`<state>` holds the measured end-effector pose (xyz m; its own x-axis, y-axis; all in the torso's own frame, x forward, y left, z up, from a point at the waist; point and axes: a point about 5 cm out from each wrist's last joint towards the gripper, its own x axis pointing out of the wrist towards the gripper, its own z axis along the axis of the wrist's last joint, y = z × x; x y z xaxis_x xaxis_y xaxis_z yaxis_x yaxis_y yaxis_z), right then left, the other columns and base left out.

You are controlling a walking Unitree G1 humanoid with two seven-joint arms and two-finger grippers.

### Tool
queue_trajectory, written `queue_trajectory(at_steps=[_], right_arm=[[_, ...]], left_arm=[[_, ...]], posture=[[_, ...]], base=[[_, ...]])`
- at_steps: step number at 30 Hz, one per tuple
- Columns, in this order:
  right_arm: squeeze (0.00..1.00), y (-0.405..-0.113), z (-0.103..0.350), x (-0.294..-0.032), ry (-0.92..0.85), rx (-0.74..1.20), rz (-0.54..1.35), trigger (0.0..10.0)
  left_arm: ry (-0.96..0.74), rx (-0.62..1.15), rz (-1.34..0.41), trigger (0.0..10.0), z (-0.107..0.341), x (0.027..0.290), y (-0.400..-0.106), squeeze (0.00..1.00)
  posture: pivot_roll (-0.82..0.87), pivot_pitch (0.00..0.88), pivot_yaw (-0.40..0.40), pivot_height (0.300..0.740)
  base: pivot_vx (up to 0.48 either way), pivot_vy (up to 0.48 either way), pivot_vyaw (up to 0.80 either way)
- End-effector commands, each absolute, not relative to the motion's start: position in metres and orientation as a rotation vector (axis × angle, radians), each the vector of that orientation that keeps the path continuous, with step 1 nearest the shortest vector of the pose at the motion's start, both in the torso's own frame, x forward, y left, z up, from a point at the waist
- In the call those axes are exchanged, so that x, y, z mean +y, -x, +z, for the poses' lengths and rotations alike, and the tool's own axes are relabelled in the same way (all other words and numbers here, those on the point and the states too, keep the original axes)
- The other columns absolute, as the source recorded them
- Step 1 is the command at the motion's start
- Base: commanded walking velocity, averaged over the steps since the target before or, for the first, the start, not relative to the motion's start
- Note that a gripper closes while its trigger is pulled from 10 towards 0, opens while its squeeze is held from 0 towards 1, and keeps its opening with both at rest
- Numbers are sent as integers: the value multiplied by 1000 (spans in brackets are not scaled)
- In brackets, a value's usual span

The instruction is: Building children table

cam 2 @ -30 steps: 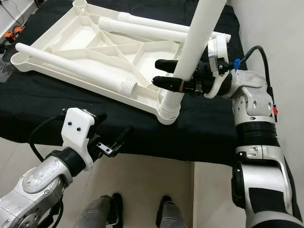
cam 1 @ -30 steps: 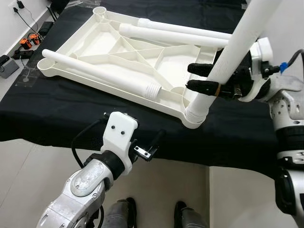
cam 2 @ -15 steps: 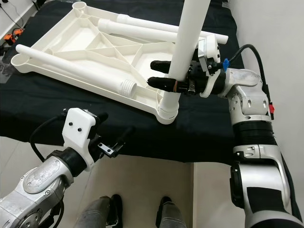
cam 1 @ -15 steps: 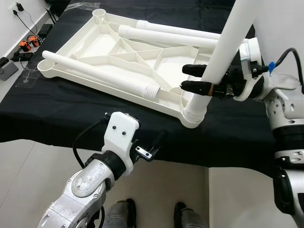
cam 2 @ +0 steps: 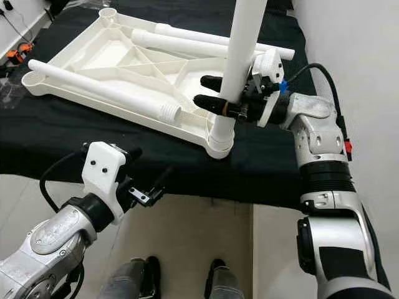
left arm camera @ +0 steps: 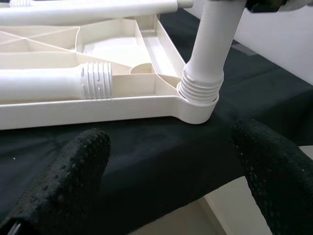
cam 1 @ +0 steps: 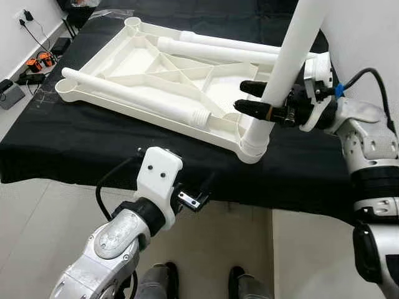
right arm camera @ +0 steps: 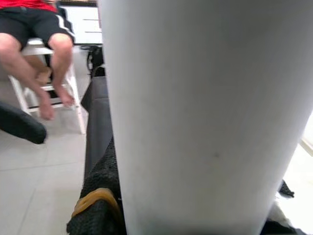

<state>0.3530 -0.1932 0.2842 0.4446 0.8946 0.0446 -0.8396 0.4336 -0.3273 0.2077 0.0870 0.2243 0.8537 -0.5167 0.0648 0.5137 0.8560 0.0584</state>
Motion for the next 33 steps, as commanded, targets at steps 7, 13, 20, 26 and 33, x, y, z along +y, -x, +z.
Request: queue_trajectory(at_steps=[7, 13, 20, 26, 33], right_arm=[[0, -372, 237, -202, 252, -20, 827, 10000], [0, -377, 234, -202, 248, 0, 765, 10000], [0, -388, 228, -203, 239, 69, 619, 10000], [0, -397, 228, -201, 187, 85, 509, 10000], [0, -408, 238, -206, 73, 70, 287, 10000]], left_arm=[[-44, -85, -532, 10000, 225, 90, -207, 0], [-44, -84, -530, 10000, 225, 90, -207, 0], [-42, -85, -530, 10000, 225, 90, -206, 0], [-39, -86, -530, 10000, 224, 89, -206, 0], [-37, -85, -528, 10000, 225, 88, -205, 0]], posture=[[114, 280, 18, 740], [114, 280, 18, 740], [114, 277, 17, 740], [108, 272, 9, 740], [106, 277, 2, 740]], base=[[0, 0, 0], [0, 0, 0], [0, 0, 0], [0, 0, 0], [0, 0, 0]])
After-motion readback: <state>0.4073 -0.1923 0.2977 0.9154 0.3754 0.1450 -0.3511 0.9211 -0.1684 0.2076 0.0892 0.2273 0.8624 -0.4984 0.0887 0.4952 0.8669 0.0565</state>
